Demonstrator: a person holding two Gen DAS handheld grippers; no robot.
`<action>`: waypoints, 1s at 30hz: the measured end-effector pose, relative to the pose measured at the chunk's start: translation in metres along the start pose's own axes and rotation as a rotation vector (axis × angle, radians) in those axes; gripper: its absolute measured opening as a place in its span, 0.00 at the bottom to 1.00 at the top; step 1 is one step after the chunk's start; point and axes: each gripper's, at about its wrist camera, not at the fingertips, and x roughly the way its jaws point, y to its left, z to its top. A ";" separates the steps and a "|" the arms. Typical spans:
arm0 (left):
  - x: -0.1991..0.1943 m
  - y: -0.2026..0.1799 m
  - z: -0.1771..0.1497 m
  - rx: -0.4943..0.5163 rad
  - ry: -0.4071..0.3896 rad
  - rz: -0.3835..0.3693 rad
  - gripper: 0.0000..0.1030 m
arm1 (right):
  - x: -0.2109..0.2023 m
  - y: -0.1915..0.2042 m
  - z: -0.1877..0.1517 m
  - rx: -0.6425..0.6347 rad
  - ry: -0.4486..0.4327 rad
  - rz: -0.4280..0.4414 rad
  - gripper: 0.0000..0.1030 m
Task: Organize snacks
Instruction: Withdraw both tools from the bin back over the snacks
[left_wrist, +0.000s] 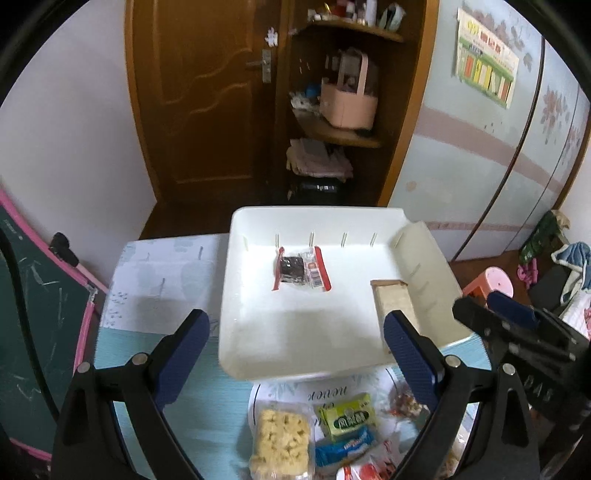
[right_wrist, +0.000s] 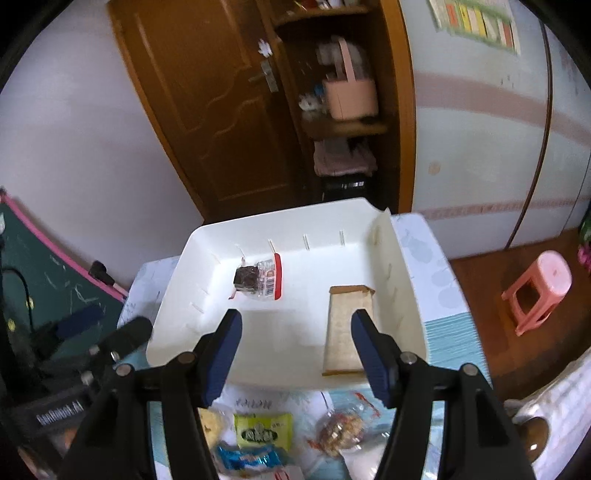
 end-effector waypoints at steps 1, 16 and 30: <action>-0.010 0.000 -0.002 -0.001 -0.015 0.000 0.92 | -0.012 0.003 -0.004 -0.022 -0.014 -0.003 0.60; -0.173 -0.016 -0.062 0.102 -0.250 -0.106 0.94 | -0.155 0.018 -0.077 -0.151 -0.103 -0.017 0.60; -0.215 -0.047 -0.129 0.168 -0.162 -0.199 0.95 | -0.227 0.007 -0.165 -0.188 -0.156 -0.028 0.66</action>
